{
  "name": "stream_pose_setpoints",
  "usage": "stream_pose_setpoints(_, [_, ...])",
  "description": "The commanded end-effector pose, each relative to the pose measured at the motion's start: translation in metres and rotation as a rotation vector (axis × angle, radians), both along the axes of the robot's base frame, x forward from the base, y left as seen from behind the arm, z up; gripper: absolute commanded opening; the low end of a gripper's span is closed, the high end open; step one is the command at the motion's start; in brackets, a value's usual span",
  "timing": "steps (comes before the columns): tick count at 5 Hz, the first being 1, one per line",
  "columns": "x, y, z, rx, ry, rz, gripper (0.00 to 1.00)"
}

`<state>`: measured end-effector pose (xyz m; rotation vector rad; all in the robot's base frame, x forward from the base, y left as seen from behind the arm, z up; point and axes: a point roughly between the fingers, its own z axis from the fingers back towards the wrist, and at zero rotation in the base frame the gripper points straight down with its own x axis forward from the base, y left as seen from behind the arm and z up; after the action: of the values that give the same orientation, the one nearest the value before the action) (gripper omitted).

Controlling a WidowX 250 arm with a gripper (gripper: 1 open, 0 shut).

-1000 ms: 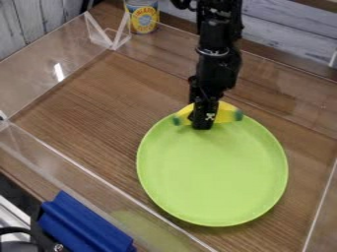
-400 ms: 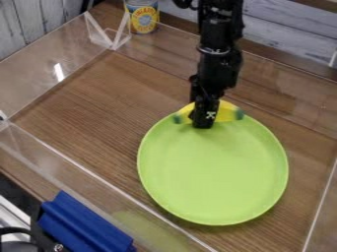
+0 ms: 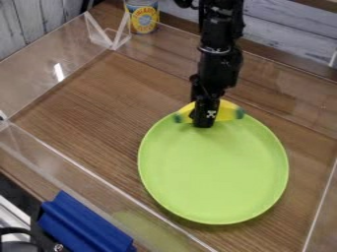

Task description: Put the banana in the green plate

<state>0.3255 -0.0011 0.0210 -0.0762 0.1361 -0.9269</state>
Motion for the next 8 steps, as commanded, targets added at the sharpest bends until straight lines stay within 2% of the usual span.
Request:
stream_pose_setpoints(1, [-0.001, 0.000, 0.012, 0.008, -0.024, 0.004, 0.00])
stream_pose_setpoints(3, [-0.005, -0.003, 0.022, 0.015, -0.028, 0.009, 0.00])
stream_pose_setpoints(8, [-0.012, -0.009, 0.029, 0.026, -0.047, 0.002, 0.00])
